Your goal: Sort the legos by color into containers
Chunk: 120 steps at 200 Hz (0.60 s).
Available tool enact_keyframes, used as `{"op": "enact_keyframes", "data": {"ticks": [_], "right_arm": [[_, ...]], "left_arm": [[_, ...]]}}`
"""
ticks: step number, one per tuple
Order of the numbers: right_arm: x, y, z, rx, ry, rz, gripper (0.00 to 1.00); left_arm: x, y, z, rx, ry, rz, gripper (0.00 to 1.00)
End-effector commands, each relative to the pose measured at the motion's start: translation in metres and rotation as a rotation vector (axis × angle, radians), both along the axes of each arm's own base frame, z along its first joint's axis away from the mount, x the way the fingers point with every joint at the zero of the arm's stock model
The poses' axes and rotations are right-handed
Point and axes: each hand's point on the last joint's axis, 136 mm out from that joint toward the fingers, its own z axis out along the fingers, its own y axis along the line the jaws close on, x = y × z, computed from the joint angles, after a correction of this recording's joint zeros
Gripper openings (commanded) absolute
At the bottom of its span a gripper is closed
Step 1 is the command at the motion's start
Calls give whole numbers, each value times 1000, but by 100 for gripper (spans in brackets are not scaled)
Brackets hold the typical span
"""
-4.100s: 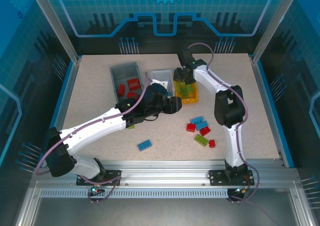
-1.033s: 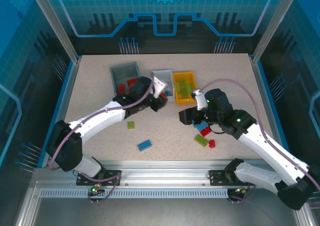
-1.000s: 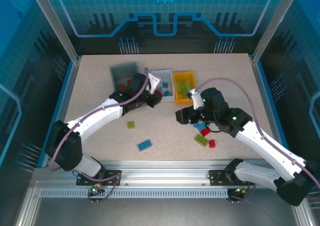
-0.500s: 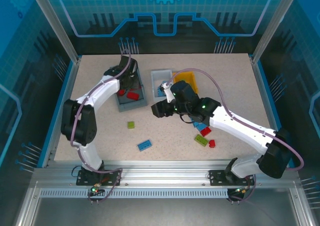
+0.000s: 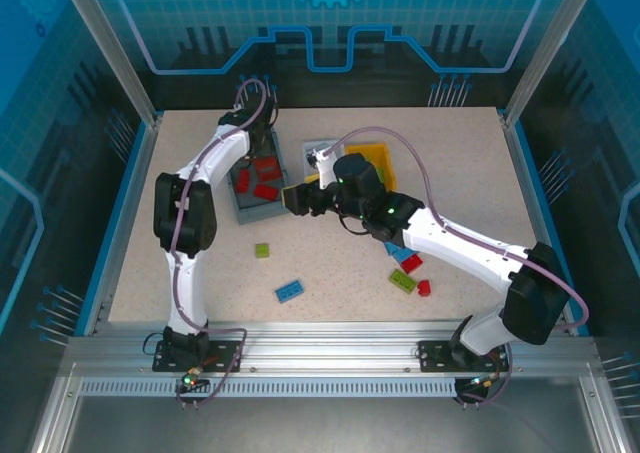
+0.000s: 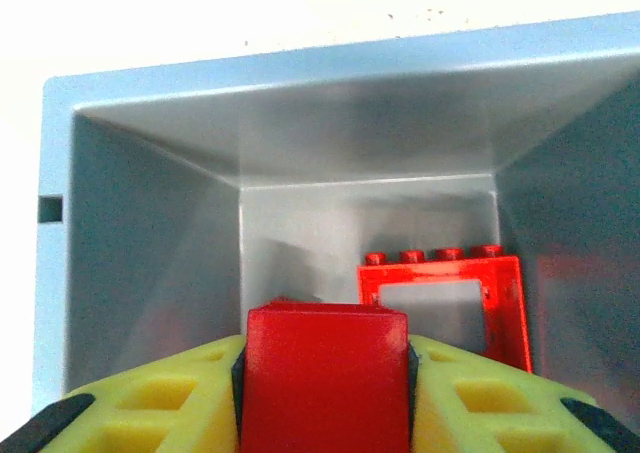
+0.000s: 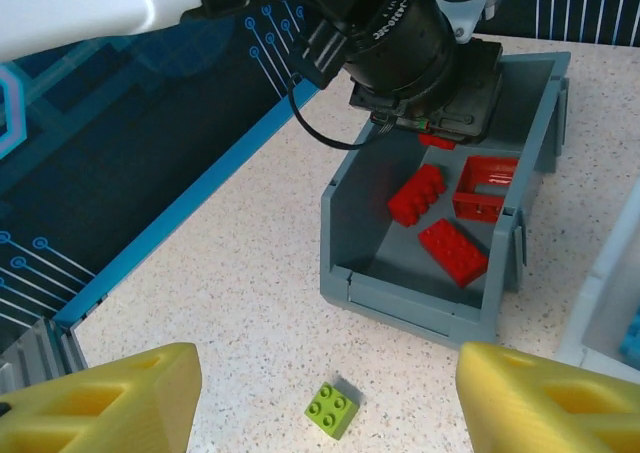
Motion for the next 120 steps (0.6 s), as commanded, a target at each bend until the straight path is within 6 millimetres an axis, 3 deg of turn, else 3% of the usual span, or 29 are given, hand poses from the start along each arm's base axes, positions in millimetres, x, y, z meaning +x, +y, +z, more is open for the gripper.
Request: {"op": "enact_keyframes", "data": {"ticks": [1,30,45,65,87,120], "right_arm": [[-1,14,21,71,-31,23,70],[-5,8,16,61,-21,19,70],[-6,4,14,59,-15,12,70],[-10,-1,12,53,-7,8,70],[-15,-9,9,33,0,3,70],[-15,-39,-7,-18,15,-97,69]], "left_arm": [[5,18,2,67,11,65,41],[14,15,-6,75,27,47,44],[16,14,-10,78,46,39,56],[14,14,-11,73,55,35,63],[10,12,2,54,26,34,64],[-1,-9,48,-16,-96,-6,58]]}}
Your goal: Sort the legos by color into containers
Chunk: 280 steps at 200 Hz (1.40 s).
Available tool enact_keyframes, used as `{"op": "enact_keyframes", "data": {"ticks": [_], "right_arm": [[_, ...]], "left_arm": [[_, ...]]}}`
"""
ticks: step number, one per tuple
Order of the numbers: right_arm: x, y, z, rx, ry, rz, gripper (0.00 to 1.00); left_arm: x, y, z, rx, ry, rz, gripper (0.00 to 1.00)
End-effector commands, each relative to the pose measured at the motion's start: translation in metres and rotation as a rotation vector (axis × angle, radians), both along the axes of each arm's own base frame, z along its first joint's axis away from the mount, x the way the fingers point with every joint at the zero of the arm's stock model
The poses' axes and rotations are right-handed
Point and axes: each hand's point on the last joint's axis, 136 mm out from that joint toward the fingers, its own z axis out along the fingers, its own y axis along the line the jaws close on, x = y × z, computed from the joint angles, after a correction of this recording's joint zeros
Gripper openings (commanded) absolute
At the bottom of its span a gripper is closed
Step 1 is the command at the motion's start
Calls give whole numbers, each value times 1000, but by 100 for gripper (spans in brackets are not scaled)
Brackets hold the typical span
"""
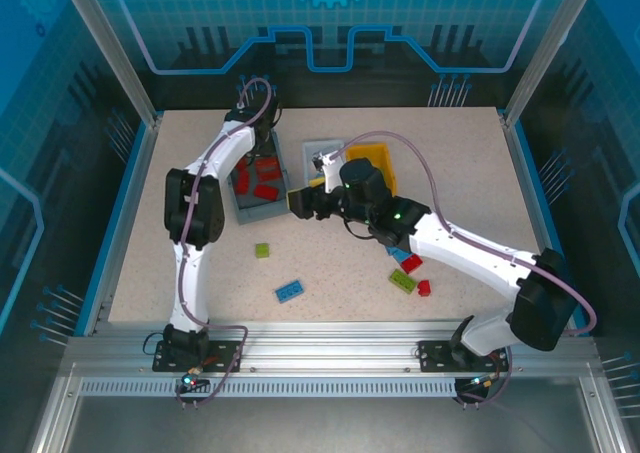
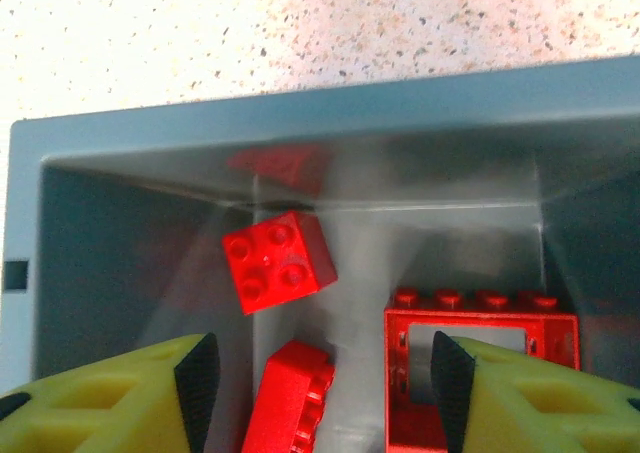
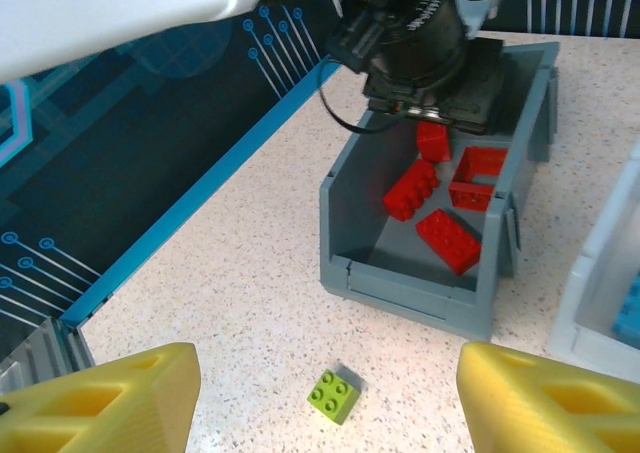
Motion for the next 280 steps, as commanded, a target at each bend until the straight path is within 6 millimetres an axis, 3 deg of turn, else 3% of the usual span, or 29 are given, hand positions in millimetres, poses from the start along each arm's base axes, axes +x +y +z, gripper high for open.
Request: {"op": "enact_keyframes", "data": {"ticks": [1,38,52,64,73,92,108,123,157,208,258,280], "right_arm": [[-4,-24,-7,-30,11,-81,69],[1,-96,-55,-202,126,-331,67],[-7,-106,-67,-314,142,-328,64],[-20,-98,-74,-381,137,-261,64],[-37,-77,-80,-409,113,-137,65],[-93,-23,-103,-455,53,215,69],[-127,-2,-132,-512,50,429,71],[-136,3,-157,-607,10,523,73],[-126,10,-198,-791,-49,617,78],[-115,33,-232,-893,-104,698,80],[-110,59,-248,-886,-71,725,77],[-112,65,-252,-879,-44,739,65]], "left_arm": [[-9,-15,62,-65,-140,-29,58],[-48,-61,123,-144,-272,-124,59],[-75,-76,141,-190,-316,-148,59],[-103,-86,151,-226,-340,-165,60],[-124,-94,157,-259,-358,-189,61],[-171,-102,148,-359,-336,-212,62],[-211,-99,135,-460,-305,-195,63],[-244,-90,130,-532,-306,-189,63],[-300,-67,140,-627,-374,-194,65],[-337,-51,159,-705,-435,-195,65],[-341,-49,166,-706,-448,-197,64],[-340,-48,168,-706,-453,-199,64]]}}
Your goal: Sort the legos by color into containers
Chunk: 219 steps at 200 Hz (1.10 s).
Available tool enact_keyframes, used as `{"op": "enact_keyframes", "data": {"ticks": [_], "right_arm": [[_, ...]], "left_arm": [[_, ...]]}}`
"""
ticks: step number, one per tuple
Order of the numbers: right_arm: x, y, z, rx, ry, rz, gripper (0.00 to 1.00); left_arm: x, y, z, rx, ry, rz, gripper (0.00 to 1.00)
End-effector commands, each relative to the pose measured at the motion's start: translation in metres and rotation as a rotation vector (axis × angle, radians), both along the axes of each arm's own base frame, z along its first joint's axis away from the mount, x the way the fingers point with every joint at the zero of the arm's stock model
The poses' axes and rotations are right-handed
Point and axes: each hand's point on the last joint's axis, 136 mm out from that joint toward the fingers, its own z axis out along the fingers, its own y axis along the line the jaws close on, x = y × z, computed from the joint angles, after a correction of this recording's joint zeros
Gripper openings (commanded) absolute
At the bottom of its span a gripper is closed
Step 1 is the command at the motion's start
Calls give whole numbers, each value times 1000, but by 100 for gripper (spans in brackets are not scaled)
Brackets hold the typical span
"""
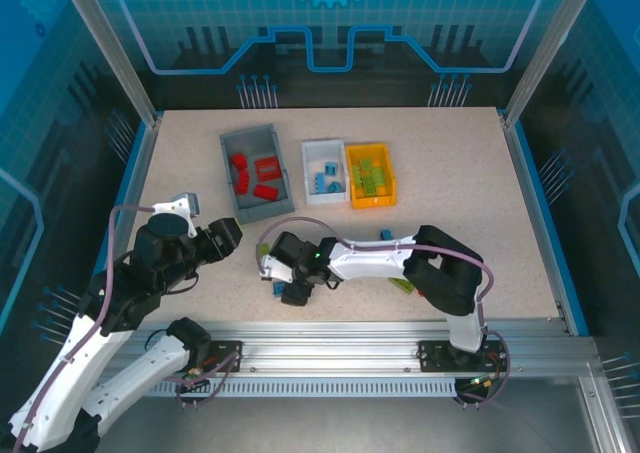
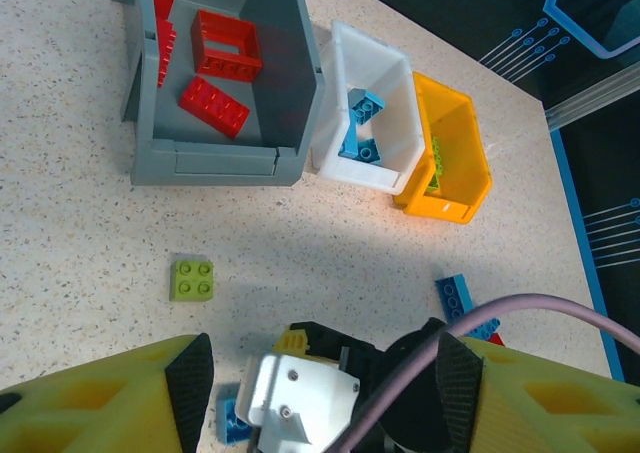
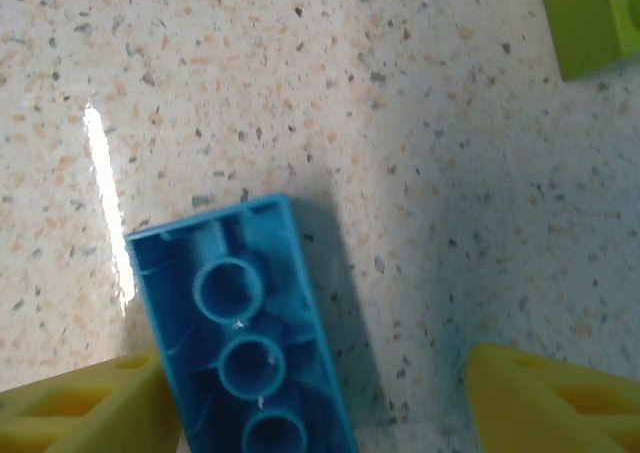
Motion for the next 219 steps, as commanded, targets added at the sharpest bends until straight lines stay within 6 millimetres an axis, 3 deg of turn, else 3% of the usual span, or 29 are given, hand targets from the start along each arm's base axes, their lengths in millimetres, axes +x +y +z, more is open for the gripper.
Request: {"op": "enact_keyframes", "data": {"ticks": [1,60,72,88,120,150,179,219], "right_arm": [[-7,12,-2,3,35,32,65],[-11,17,1,37,70,7,31],[-8,15,10,59,59,-19,29],[3,9,37,131,47,-89,28],[52,-37,102,293,24,-350,28],[117,-86,134,391,47,-656,28],[180,-109,140,406,94,-879,28],[250,-113,112,349,207,-1064,28]], "left_arm": [[-5,-1,4,-13,3,-12,64],[-5,-1,3,-10,3,-14,64],[-5,-2,7,-15,-6,-22,64],[-2,-10,14,-33,-22,-59,64],[12,-54,31,-109,-14,-229,64],[44,-93,39,-124,25,-313,64],[78,-123,47,-26,14,-329,64],[113,-145,46,16,-16,-294,63]]}}
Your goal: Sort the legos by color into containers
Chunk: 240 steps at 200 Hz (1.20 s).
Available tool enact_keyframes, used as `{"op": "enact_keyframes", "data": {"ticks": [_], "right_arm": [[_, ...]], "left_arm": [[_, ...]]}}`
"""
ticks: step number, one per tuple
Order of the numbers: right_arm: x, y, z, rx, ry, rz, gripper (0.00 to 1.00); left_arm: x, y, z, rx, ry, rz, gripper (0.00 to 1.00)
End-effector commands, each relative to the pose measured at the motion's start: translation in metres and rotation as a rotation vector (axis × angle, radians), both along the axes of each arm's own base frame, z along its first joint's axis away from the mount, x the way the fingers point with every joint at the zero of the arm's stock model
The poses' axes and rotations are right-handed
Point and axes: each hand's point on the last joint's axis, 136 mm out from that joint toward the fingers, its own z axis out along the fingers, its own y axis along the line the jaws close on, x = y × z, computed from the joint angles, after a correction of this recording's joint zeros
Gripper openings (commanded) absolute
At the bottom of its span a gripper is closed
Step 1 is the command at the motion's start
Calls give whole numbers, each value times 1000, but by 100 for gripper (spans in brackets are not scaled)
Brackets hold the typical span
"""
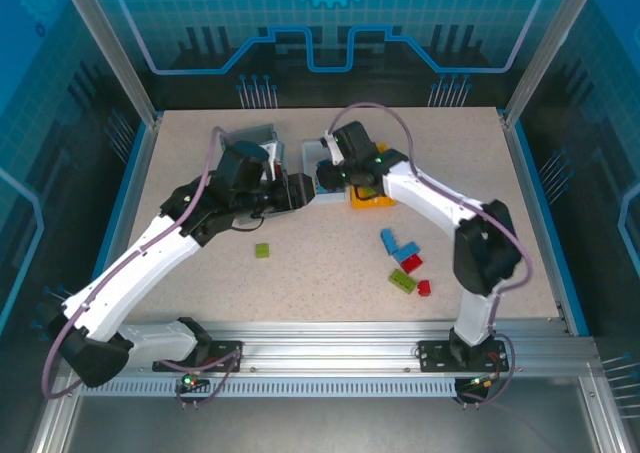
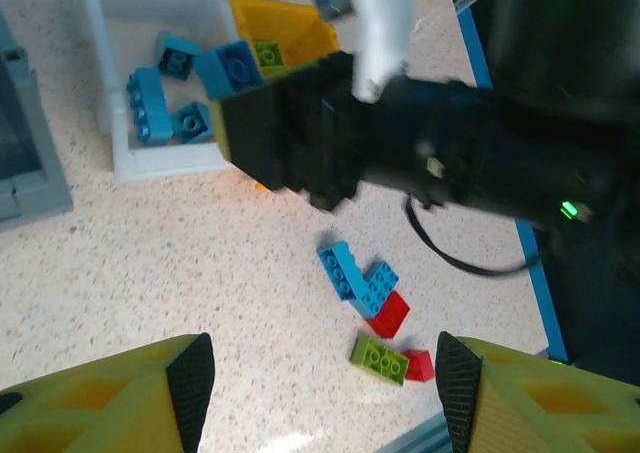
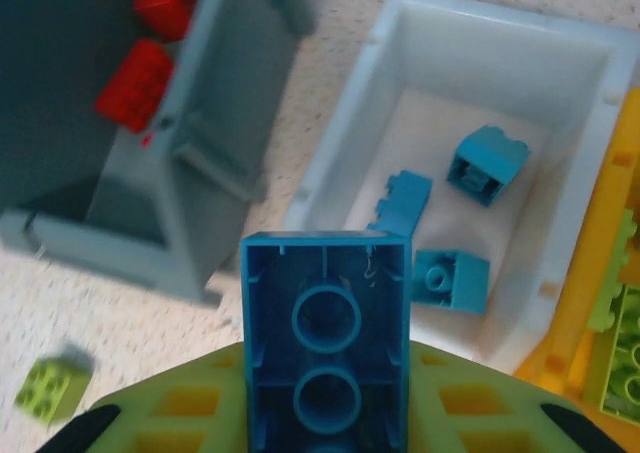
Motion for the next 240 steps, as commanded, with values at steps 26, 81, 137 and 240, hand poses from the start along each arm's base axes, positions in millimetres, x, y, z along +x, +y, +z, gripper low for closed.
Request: {"op": "enact_keyframes", "data": {"ticks": [26,81,137,240], "right_arm": [[48,0,-46,8,224,-138,29],[84,19,-74,72,297,-150,32],[86,27,-56,125,276,-147,56],[-12,35,25,118,42,-39,55]], "left_arm": [[27,-11,18,33,-118,43,63],[28,-21,9,66,-127,39,62],[22,-25,4,69,-117,26,62],[-3,29,-2,187,-136,199,62]]}}
